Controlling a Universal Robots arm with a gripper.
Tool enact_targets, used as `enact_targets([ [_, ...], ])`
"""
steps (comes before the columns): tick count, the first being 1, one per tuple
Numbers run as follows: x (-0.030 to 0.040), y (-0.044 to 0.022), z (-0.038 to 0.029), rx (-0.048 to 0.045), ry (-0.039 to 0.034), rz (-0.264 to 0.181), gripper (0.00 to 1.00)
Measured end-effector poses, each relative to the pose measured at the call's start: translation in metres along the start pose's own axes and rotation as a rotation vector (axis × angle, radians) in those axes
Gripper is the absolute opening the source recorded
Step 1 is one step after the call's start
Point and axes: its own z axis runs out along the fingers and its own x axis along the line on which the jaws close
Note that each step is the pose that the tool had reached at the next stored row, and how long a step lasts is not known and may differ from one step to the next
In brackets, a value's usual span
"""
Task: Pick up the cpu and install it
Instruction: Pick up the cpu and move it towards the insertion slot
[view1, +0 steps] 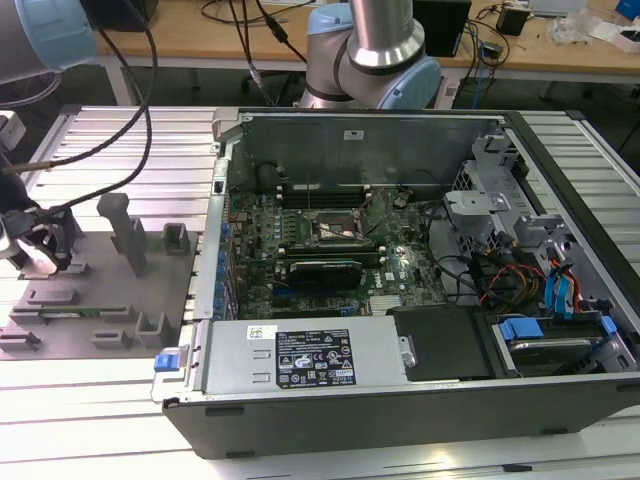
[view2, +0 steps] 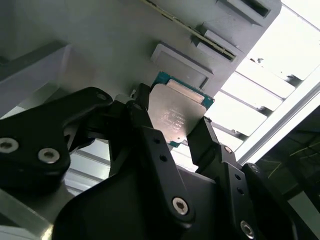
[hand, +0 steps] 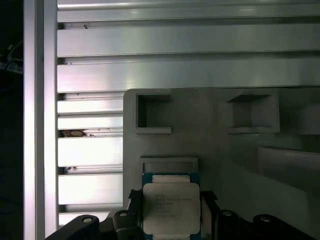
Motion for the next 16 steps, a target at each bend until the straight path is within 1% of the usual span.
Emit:
enact_targets([
  [2,0.0,0.0006,-0.0069,0.0,0.0,0.0,0.55],
  [9,-0.0001,0.0016,-0.0184,0.0013,0.0,0.0,0.55],
  [16,-0.0001,0.002,-0.0236,0.0018,0.0,0.0,0.55],
])
